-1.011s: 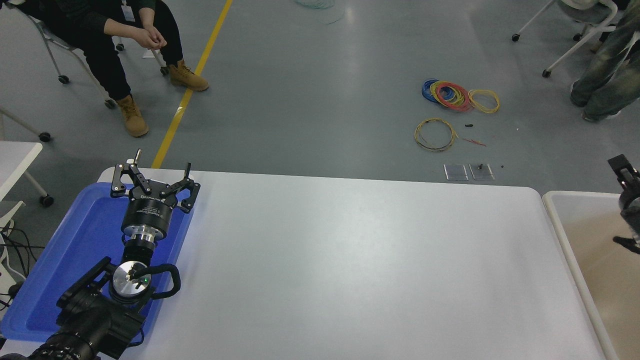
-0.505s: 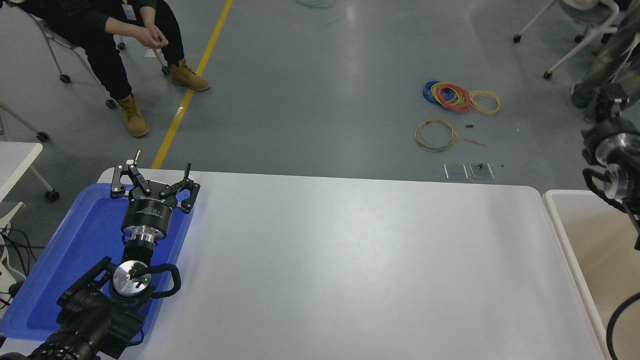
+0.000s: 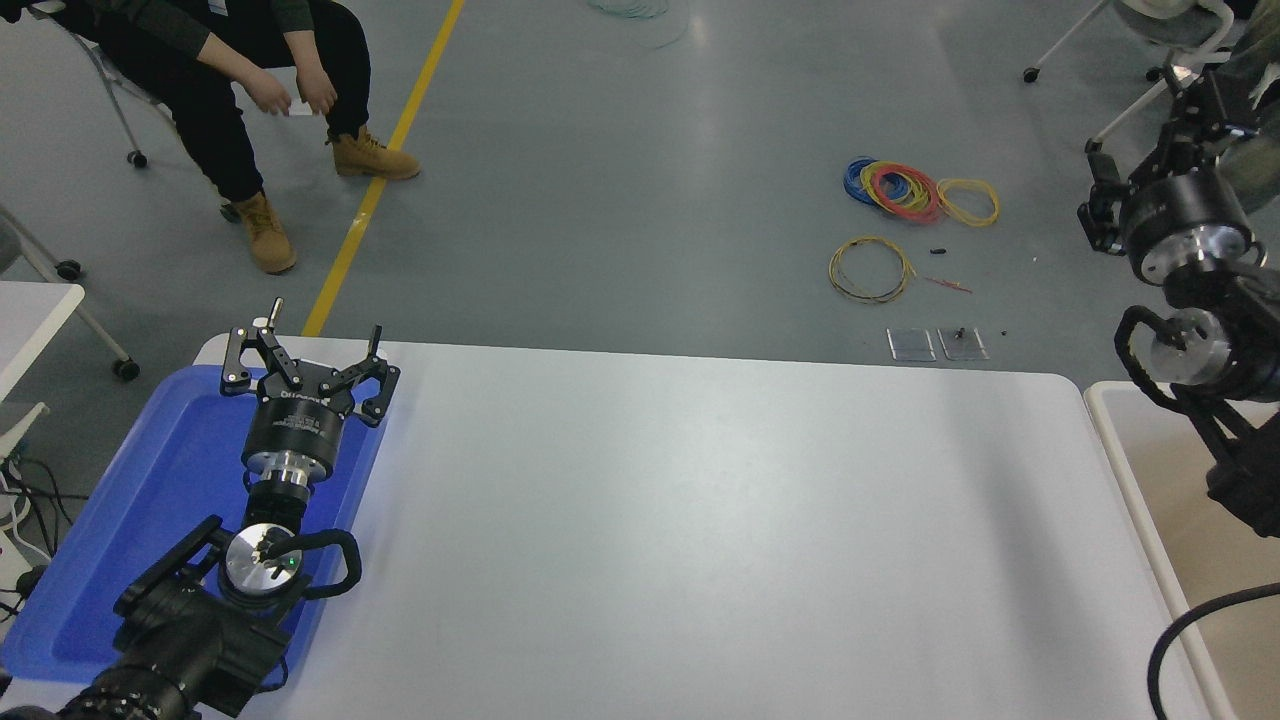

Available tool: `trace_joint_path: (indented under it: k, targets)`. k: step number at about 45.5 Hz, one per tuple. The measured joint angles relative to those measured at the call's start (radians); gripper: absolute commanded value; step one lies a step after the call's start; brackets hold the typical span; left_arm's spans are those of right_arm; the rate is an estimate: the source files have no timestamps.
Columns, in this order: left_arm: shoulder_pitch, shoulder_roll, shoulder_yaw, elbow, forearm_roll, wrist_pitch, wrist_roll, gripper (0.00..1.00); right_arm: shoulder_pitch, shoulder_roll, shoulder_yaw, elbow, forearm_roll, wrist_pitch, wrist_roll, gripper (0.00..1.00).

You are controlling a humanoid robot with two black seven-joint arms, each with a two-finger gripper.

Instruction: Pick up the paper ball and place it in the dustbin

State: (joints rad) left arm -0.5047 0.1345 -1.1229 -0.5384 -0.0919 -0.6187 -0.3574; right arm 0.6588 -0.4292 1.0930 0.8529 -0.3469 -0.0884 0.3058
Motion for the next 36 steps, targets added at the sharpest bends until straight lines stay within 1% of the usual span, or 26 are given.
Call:
trace_joint_path:
  k: [2,6,14,18,24,36]
  targets:
    - [0.000,0.000,0.000,0.000,0.000,0.000,0.000,1.00,-0.018,0.015,0.010,0.006,-0.002,0.003,0.006,1.00]
    - [0.000,0.000,0.000,0.000,0.000,0.000,0.000,1.00,-0.059,0.045,0.030,0.015,-0.005,0.007,0.036,1.00]
    - [0.000,0.000,0.000,0.000,0.000,0.000,0.000,1.00,-0.138,0.099,0.052,0.024,-0.011,0.011,0.125,1.00]
    - [0.000,0.000,0.000,0.000,0.000,0.000,0.000,1.00,-0.167,0.113,0.054,0.025,-0.013,0.014,0.150,1.00]
    - [0.000,0.000,0.000,0.000,0.000,0.000,0.000,1.00,-0.199,0.137,0.054,0.025,-0.014,0.019,0.174,1.00]
    - [0.000,0.000,0.000,0.000,0.000,0.000,0.000,1.00,-0.225,0.157,0.055,0.020,-0.015,0.026,0.192,1.00]
